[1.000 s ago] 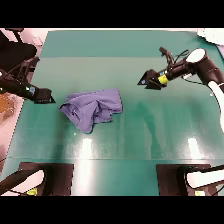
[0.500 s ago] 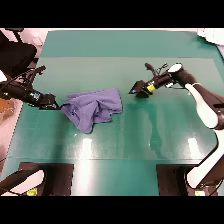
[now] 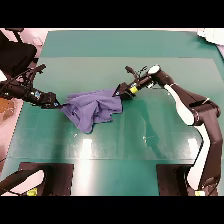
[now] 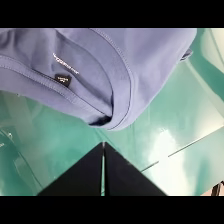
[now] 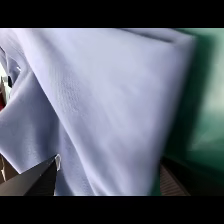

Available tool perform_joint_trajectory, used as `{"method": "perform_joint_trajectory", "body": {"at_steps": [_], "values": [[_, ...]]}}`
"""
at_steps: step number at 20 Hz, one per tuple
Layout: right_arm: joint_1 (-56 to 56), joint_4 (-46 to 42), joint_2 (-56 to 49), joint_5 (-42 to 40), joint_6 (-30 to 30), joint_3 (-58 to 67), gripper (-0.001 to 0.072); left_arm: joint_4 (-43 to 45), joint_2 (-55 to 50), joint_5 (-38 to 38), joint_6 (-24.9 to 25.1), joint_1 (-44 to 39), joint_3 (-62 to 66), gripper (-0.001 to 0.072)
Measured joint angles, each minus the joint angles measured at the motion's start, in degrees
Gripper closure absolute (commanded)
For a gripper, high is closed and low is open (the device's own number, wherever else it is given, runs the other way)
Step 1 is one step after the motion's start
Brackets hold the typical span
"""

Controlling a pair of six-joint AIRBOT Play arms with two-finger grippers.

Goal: Fold the shirts.

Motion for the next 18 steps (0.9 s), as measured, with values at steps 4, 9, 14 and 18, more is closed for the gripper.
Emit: {"method": "perform_joint_trajectory", "body": {"at_steps": [4, 9, 14, 18], "values": [[2.8, -0.6, -0.5, -1.1, 1.2, 0.6, 0.0343, -0.1, 0.0, 0.2, 0.2, 0.0, 0.0, 0.0682], [3.9, 0.4, 1.1, -3.1, 2.2, 0.8, 0.0697, -0.5, 0.0, 0.2, 0.3, 0.0, 0.0, 0.0682], [0.1, 5.2, 8.7, -7.8, 2.6, 1.7, 0.0699, -3.3, 0.0, 0.1, 0.4, 0.0, 0.0, 0.0682], [-8.9, 7.1, 14.8, -10.5, 5.9, 9.4, 0.0699, -7.1, 0.0, 0.0, 0.4, 0.0, 0.0, 0.0682]]}}
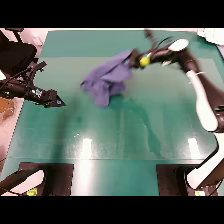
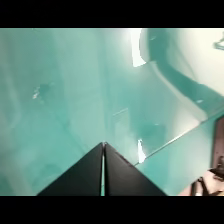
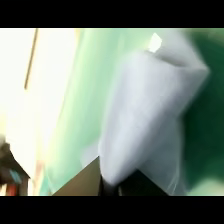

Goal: Fold the shirts.

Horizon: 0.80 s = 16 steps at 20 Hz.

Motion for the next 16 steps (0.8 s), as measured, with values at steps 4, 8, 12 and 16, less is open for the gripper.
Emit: {"method": "perform_joint_trajectory", "body": {"at_steps": [4, 8, 12, 16], "values": [[-14.6, 0.7, 4.7, -2.6, 6.4, 4.6, 0.0699, -4.4, 0.0, -0.3, 0.0, 0.0, 0.0, 0.0682], [-31.4, 0.8, 9.7, -1.2, 9.6, -0.9, 0.0699, -8.5, 0.0, -0.9, 0.0, 0.0, 0.0, 0.0683], [-46.6, -2.4, 14.2, 5.0, 10.7, -8.6, 0.0699, -10.2, 0.0, -1.0, -0.2, 0.0, 0.0, 0.0682], [-59.6, -13.4, 21.3, 8.4, 11.1, -17.6, 0.0699, -10.8, 0.0, -1.1, -0.2, 0.0, 0.0, 0.0682]]}}
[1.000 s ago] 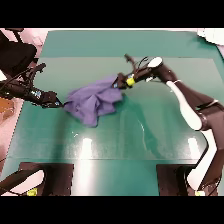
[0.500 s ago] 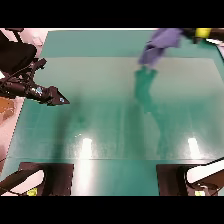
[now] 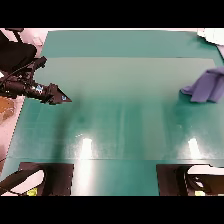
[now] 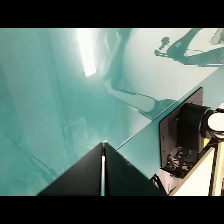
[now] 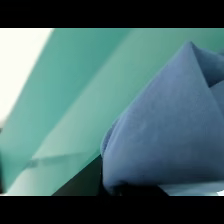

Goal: Fold the shirts.

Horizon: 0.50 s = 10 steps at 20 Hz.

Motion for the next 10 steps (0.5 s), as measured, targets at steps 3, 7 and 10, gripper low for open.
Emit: {"method": "perform_joint_trajectory", "body": {"at_steps": [3, 7, 10], "values": [[-8.5, -5.8, 5.7, 0.8, 0.3, -6.9, 0.0699, -0.1, 0.0, 0.0, 0.0, 0.0, 0.0, 0.0682], [-17.7, -9.2, 12.2, 2.0, 0.7, -16.4, 0.0698, -0.2, 0.0, 0.4, 0.0, 0.0, 0.0, 0.0682], [-22.7, -10.4, 16.2, 2.4, 0.7, -23.6, 0.0697, -0.2, 0.0, 0.7, 0.1, 0.0, 0.0, 0.0682]]}}
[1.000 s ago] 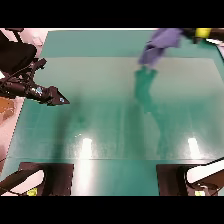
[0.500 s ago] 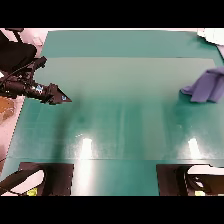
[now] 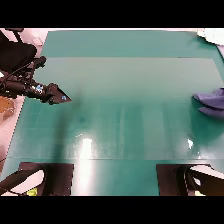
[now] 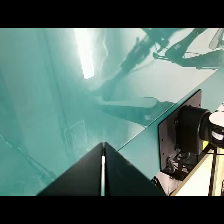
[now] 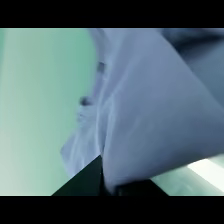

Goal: Fold the shirts.

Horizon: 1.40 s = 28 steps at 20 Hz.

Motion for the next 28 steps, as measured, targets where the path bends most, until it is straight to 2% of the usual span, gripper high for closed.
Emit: {"method": "perform_joint_trajectory", "body": {"at_steps": [6, 7, 8, 9, 11, 12, 18, 21, 22, 23, 24, 28], "values": [[-7.0, -0.7, 3.3, -1.2, 0.0, -11.1, 0.0692, 0.0, 0.0, 0.1, 0.1, 0.0, 0.0, 0.0682], [-7.7, -0.7, 3.4, -1.8, 0.1, -12.1, 0.0619, 0.0, 0.0, 0.1, 0.1, 0.0, 0.0, 0.0683], [-8.4, -0.8, 3.5, -2.6, 0.1, -13.0, 0.0427, 0.0, 0.0, 0.0, 0.1, 0.0, 0.0, 0.0682], [-8.9, -1.1, 3.6, -3.4, 0.1, -13.5, 0.0268, 0.0, 0.0, 0.0, 0.1, 0.0, 0.0, 0.0683], [-9.6, -2.7, 3.6, -4.2, 0.2, -13.8, 0.0075, 0.0, 0.0, -0.1, 0.1, 0.0, 0.0, 0.0683], [-9.8, -3.9, 3.6, -4.5, 0.5, -13.6, 0.0006, 0.0, 0.0, -0.1, 0.1, 0.0, 0.0, 0.0682], [-10.1, -13.5, 3.5, -2.1, 6.1, -7.5, -0.0005, 0.0, 0.0, 0.4, 0.1, 0.0, 0.0, 0.0682], [-8.7, -21.0, 3.5, 0.8, 9.5, 0.1, 0.0004, 0.0, 0.0, 1.4, 0.9, 0.0, 0.0, 0.0683], [-7.8, -23.1, 3.5, 1.0, 10.0, 3.1, 0.007, 0.0, 0.0, 1.9, 1.4, 0.0, 0.0, 0.0683], [-6.5, -24.1, 3.5, 0.7, 10.5, 6.5, 0.0332, -0.3, 0.0, 2.6, 2.0, 0.0, 0.0, 0.0682], [-4.8, -24.0, 3.5, -0.2, 10.4, 9.8, 0.0689, -0.8, 0.0, 3.4, 2.8, 0.0, 0.0, 0.0682], [8.9, -18.6, 3.1, -6.8, 2.8, 22.2, 0.0698, -4.5, 0.0, 6.8, 7.6, -0.2, 0.9, 0.0683]]}}
